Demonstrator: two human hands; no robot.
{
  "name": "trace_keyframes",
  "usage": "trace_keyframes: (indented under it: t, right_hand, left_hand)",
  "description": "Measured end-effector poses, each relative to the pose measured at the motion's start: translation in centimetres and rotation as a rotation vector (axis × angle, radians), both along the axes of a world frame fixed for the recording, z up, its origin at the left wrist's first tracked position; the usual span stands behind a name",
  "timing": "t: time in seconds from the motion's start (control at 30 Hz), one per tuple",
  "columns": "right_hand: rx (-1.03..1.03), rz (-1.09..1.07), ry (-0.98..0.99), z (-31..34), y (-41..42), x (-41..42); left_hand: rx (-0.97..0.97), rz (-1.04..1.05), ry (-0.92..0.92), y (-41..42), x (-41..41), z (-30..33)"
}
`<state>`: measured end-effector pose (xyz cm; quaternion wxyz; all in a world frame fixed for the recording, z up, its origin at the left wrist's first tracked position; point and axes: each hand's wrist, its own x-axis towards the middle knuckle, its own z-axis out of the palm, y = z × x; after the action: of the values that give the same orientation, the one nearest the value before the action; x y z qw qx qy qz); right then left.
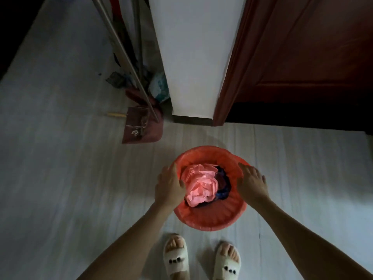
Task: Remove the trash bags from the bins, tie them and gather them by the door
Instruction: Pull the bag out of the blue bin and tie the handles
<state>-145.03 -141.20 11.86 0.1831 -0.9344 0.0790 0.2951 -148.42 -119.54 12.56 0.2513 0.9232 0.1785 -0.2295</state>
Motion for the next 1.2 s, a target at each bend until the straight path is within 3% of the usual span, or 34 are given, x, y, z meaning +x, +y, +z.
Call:
trace_keyframes:
  t: [0.13,0.23,0.33,0.5,0.6,0.93,1.03,1.2]
  right_hand:
    - [-0.072,0.156,-0.114,-10.4,-0.2,2.9]
    - [0.015,0.188,-0.228,-15.7,0.5,5.4]
    - [-0.073,0.244,-0.356,-18.2,1.9,7.1]
    - [-0.161,0.251,-0.471,-19.2,4.2,9.3]
    - [-0.132,0.202,-0.474,-19.4,5.1,10.7]
    - [0.242,-0.126,-0.589,-19.4,7.1,13.7]
    - [0.381,-0.107,-0.669,-19.2,7.1,13.3]
    - [0.49,0.015,-0.725,-18.9,5.4,11.4]
  left_hand:
    - [0.123,0.017,0.034,0.1,2.7,-10.6]
    - [0.167,0.0,-0.068,-0.5,5.4,-17.0]
    - [0.265,-0.042,-0.271,0.0,7.1,-20.4]
    - [0.254,-0.038,-0.473,2.8,10.0,-22.3]
    - [0.273,-0.057,-0.493,4.0,11.5,-22.0]
    - [0.415,-0.036,-0.589,5.7,15.3,-19.4]
    - [0.385,-0.002,-0.645,4.9,14.7,-19.0]
    - [0.662,-0.208,-0.778,4.7,12.6,-18.5]
